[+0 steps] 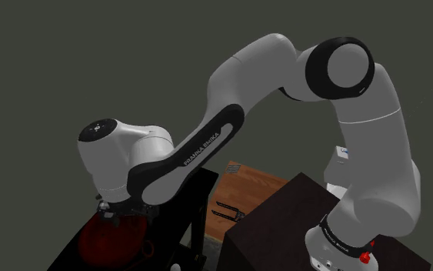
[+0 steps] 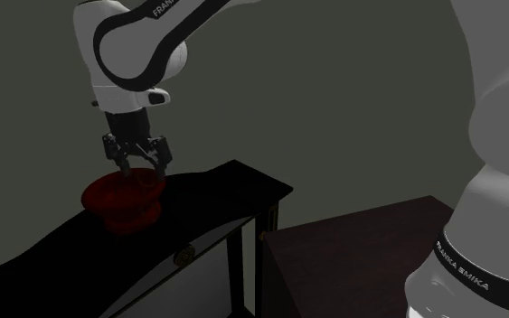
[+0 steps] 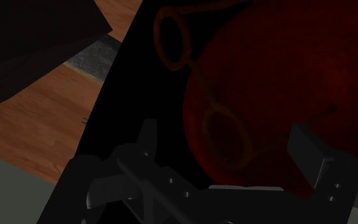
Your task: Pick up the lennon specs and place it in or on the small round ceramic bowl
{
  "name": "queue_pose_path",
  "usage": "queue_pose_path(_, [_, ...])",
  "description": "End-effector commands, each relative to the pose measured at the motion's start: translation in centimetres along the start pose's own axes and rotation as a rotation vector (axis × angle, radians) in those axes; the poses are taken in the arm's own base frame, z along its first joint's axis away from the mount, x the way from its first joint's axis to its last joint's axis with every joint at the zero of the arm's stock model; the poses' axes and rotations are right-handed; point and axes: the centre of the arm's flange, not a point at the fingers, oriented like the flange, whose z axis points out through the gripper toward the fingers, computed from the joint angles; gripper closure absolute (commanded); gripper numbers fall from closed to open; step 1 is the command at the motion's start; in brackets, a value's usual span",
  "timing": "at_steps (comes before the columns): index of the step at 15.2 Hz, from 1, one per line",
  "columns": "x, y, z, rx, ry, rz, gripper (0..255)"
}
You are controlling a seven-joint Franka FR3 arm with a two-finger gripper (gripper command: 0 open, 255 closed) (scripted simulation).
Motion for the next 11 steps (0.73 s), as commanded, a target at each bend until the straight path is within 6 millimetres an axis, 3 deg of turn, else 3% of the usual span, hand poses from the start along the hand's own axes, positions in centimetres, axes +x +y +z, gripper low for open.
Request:
queue_pose_path(1, [0.04,-0.05,1.06,0.0,0.0,0.0,0])
queue_pose_path(10, [0.04,-0.05,1.36,0.0,0.0,0.0,0])
queue_pose_path(11, [0.05,-0.05,1.35,0.0,0.0,0.0,255])
